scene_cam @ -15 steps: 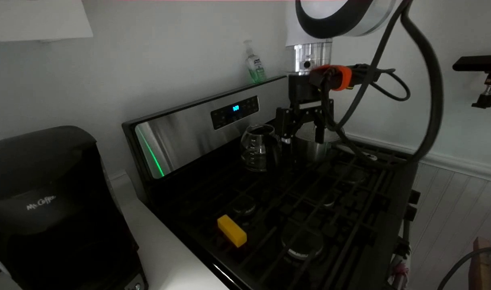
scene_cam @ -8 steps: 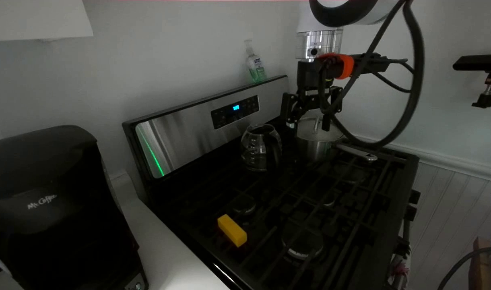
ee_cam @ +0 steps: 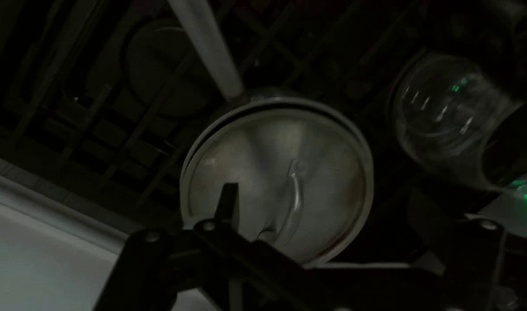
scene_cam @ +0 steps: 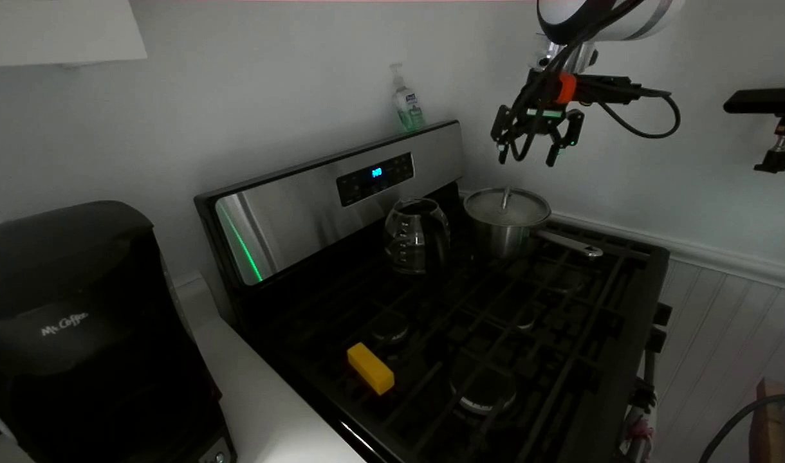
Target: Put the silver lid on the stove
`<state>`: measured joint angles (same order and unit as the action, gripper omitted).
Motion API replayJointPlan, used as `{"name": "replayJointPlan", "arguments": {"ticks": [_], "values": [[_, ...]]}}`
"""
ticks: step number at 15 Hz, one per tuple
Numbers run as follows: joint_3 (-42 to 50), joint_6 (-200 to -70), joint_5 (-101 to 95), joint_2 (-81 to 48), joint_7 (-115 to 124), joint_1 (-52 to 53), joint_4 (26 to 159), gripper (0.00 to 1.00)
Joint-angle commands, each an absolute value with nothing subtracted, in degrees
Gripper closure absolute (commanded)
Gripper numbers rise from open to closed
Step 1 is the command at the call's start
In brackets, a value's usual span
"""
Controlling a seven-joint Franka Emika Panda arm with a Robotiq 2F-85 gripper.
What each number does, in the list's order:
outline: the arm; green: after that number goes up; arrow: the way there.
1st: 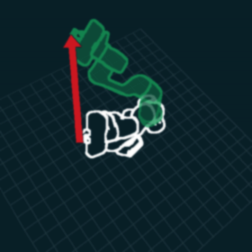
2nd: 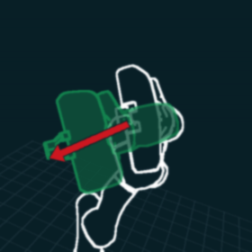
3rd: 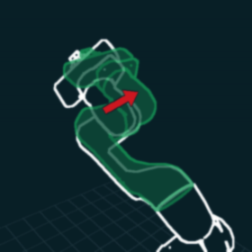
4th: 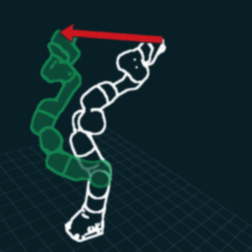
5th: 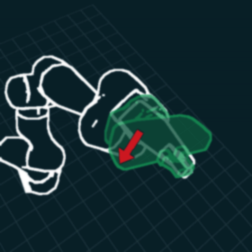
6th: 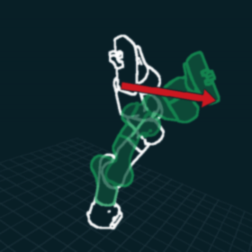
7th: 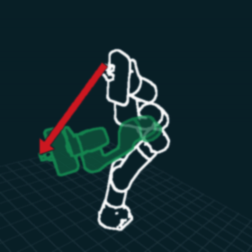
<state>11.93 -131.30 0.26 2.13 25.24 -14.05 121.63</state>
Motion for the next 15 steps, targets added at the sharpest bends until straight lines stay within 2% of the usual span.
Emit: {"name": "replayJointPlan", "arguments": {"ticks": [1, 12, 13, 14, 15], "values": [[13.75, -133.34, -2.48, -5.02, 34.91, -15.23, 115.31, 0.0], [15.83, -129.5, -3.99, -19.21, 44.88, -12.12, 104.12, 0.0], [16.12, -129.08, -4.32, -20.0, 45.28, -11.96, 103.27, 0.07], [16.35, -128.31, -4.4, -20.51, 45.37, -11.83, 102.52, 0.26], [16.52, -127.27, -4.39, -21.01, 45.31, -11.71, 101.74, 0.32]]}}
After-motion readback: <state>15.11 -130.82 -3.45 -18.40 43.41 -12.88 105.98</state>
